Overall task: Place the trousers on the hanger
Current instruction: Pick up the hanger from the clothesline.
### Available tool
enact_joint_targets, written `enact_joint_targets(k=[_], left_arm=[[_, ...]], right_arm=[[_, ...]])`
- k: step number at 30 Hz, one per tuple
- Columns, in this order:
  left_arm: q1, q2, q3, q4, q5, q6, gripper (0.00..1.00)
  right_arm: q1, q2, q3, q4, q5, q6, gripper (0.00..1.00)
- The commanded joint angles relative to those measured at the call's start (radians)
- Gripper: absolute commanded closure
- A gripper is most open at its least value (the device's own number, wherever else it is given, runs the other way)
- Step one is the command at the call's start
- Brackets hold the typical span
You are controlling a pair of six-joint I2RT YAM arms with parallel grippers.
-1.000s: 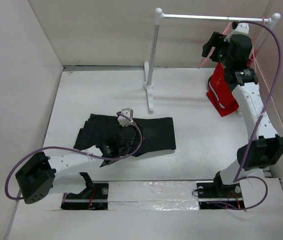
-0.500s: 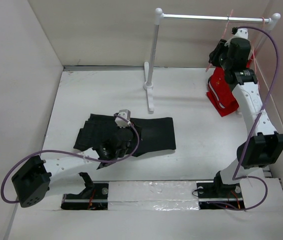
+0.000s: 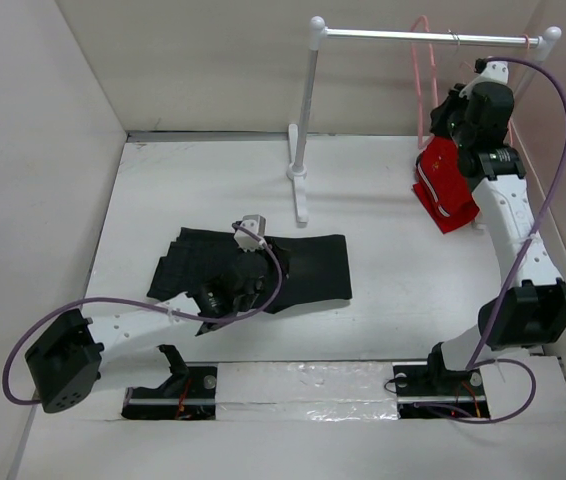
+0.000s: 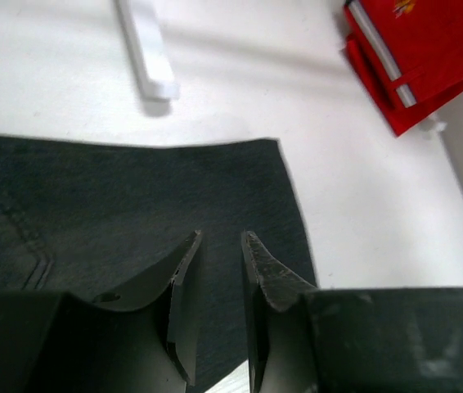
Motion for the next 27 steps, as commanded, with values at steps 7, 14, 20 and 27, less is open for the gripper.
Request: enact_joint_targets(k=[7, 14, 20, 27], left_arm=[[-0.003, -0.017, 0.156, 0.088, 0.058, 0.084, 0.65], [-0.003, 0.064, 0.313, 0.108, 0.111, 0.138, 0.60], [0.039, 0.222, 0.513, 0.136, 0.197, 0.166, 0.56], [0.075, 0.556, 0.883, -0.008, 0.274, 0.247, 0.54]], right_arm=[[0.001, -0.126, -0.061, 0.092, 0.034, -0.027, 1.00], [0.013, -0.222, -0.270, 0.154, 0.003, 0.008, 1.00], [0.099, -0.314, -0.447, 0.175, 0.006, 0.016, 1.00], [0.178, -0.397, -0.621, 0.201, -0.020, 0.034, 1.00]])
